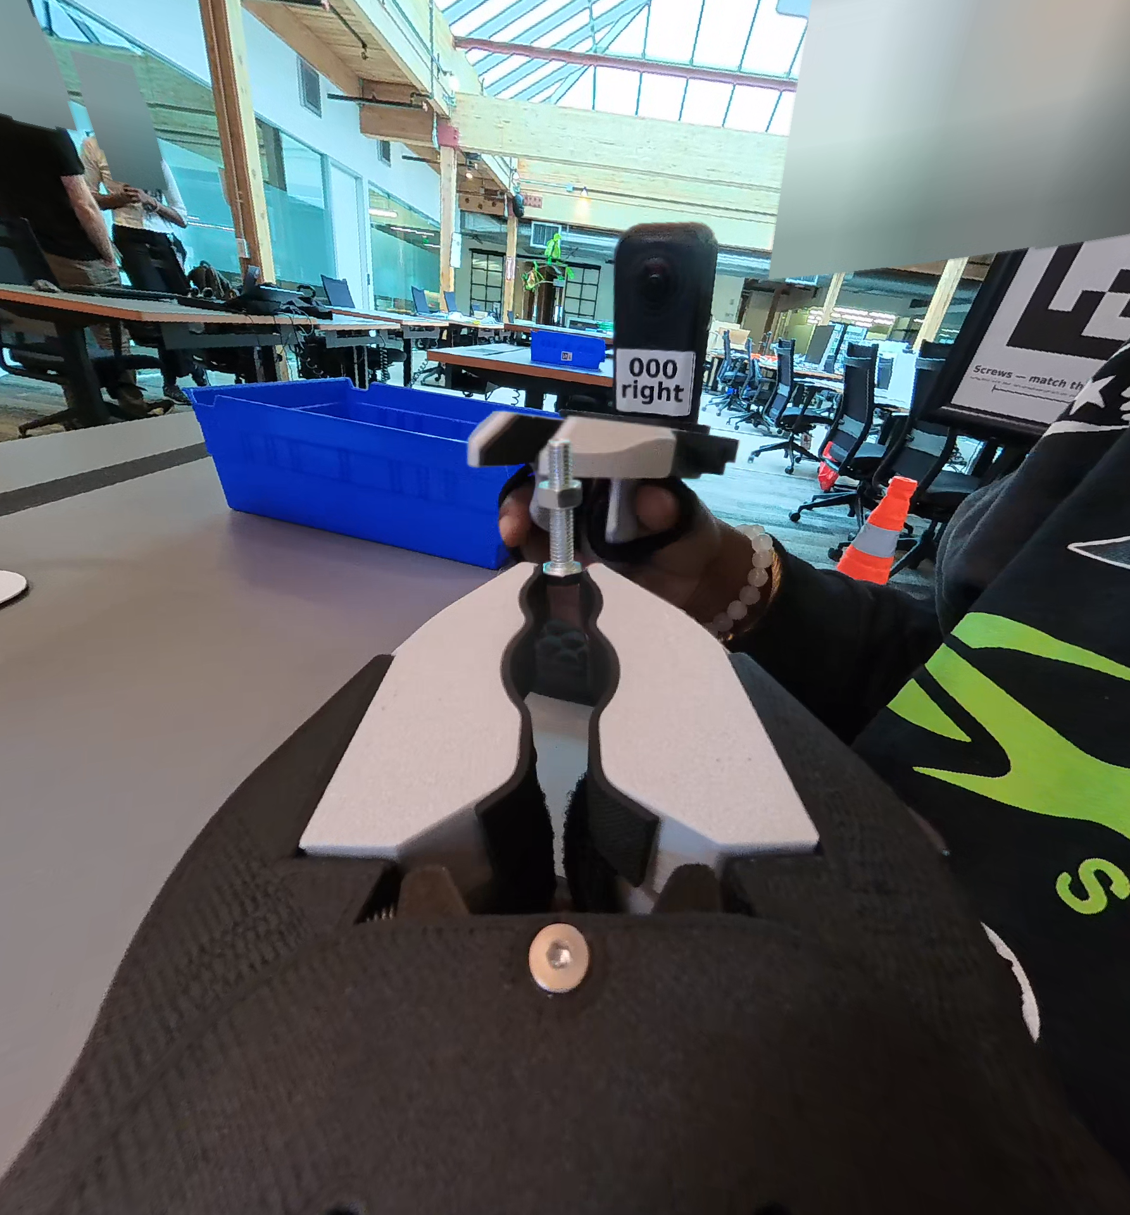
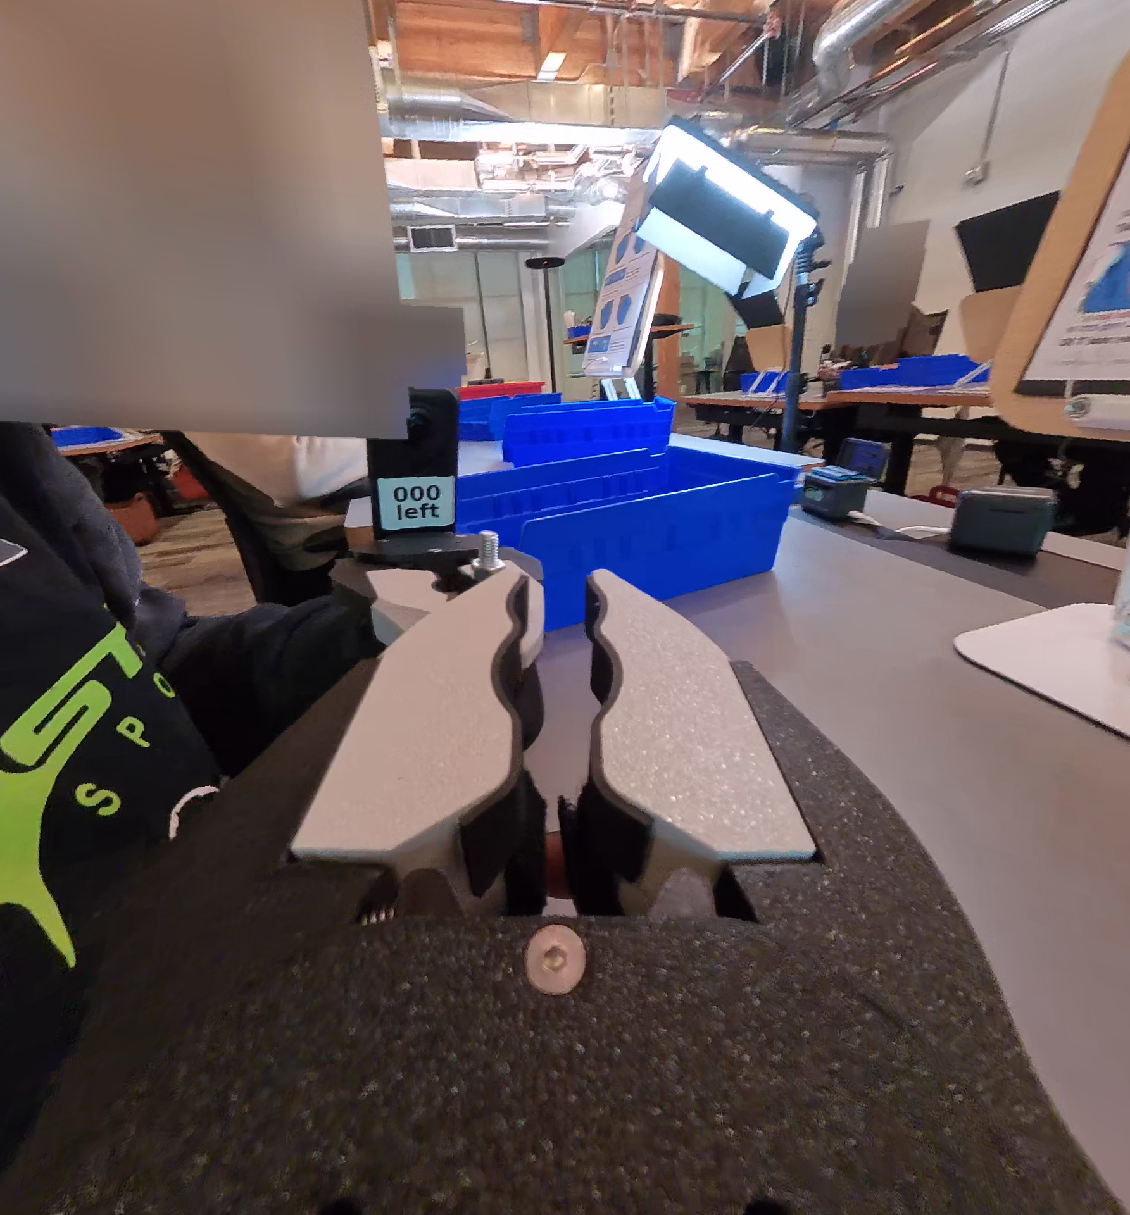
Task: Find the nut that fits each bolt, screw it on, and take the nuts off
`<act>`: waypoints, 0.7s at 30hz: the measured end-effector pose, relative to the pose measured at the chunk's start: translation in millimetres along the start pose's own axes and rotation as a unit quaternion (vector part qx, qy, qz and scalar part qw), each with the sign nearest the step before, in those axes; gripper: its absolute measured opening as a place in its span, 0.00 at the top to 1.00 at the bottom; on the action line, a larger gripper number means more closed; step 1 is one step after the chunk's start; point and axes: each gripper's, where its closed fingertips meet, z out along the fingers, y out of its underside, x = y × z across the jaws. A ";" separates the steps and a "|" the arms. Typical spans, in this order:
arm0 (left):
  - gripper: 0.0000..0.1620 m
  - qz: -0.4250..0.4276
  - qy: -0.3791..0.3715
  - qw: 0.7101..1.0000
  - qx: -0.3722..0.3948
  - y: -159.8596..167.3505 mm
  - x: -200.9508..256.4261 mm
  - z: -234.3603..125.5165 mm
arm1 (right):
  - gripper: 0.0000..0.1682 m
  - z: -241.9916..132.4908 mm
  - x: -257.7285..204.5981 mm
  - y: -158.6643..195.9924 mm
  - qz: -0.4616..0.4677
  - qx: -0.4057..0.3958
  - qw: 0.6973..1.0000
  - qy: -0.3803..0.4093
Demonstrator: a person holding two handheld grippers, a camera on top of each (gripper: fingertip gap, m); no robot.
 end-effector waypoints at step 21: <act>0.94 0.010 0.007 1.000 -0.007 2.2 3.3 1.3 | 0.79 24.0 -15.6 8.2 0.010 -0.015 0.999 -0.040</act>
